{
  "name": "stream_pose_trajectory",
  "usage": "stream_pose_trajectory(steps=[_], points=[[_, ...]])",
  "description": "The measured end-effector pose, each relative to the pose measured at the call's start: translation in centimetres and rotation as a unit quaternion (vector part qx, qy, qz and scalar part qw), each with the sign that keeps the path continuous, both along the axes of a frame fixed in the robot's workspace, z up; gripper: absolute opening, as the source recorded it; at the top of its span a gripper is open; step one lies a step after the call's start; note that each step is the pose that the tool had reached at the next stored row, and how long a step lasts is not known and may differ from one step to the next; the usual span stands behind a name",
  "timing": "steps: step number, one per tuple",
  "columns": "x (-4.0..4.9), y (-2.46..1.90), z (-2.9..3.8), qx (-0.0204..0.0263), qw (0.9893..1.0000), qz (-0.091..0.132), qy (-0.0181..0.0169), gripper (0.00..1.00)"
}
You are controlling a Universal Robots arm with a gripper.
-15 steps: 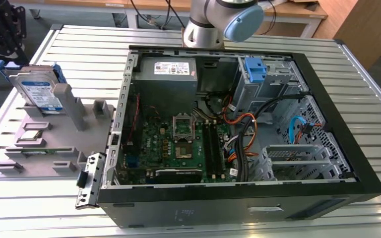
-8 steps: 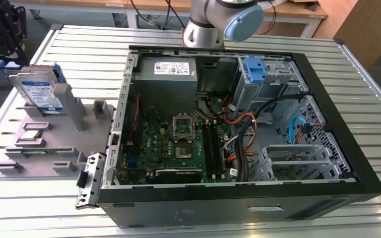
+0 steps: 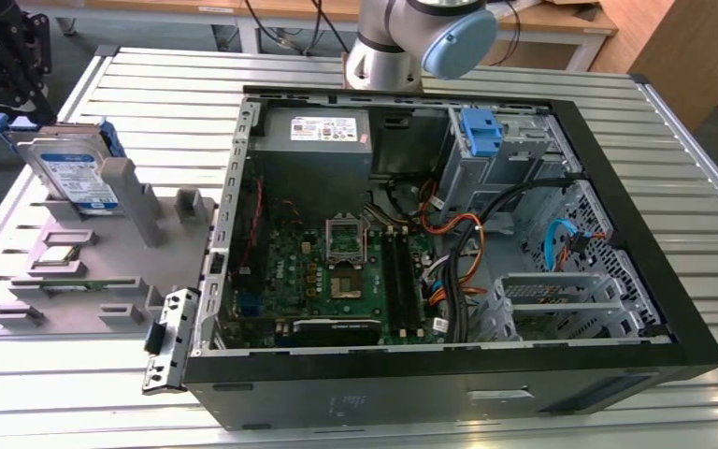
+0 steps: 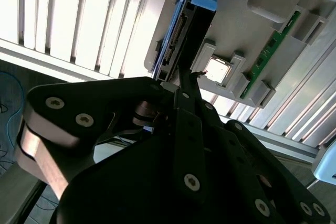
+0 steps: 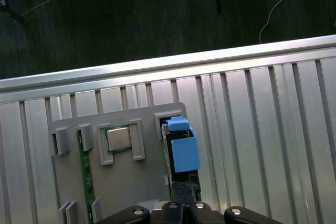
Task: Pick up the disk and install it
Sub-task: 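Pick up the disk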
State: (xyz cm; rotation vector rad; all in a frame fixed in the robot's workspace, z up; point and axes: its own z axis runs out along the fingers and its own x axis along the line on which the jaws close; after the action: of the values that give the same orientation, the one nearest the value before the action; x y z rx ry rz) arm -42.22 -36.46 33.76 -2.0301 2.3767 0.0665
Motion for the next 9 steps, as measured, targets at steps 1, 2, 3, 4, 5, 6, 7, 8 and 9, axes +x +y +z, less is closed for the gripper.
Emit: stream_pose_trajectory(steps=[1, 2, 3, 4, 5, 6, 7, 8, 9], points=[[0.02, 0.0, -0.02, 0.0001, 1.0, 0.0, -0.0002, 0.11], [0.1, 0.0, -0.03, 0.0001, 1.0, 0.0, -0.0002, 0.11], [0.18, 0.0, -0.03, 0.0001, 1.0, 0.0, -0.0001, 0.11], [0.2, 0.0, -0.04, 0.0001, 1.0, 0.0, -0.0001, 0.11], [0.2, 0.0, -0.04, 0.0001, 1.0, 0.0, -0.0001, 0.11], [0.21, 0.0, -0.08, 0.0001, 1.0, 0.0, -0.0001, 0.11], [0.21, 0.01, -0.13, 0.0001, 1.0, 0.0, -0.0001, 0.11], [0.21, 0.0, -0.13, 0.0, 1.0, 0.0, -0.0001, 0.11], [0.21, 0.0, -0.13, 0.0, 1.0, 0.0, 0.0, 0.11]])
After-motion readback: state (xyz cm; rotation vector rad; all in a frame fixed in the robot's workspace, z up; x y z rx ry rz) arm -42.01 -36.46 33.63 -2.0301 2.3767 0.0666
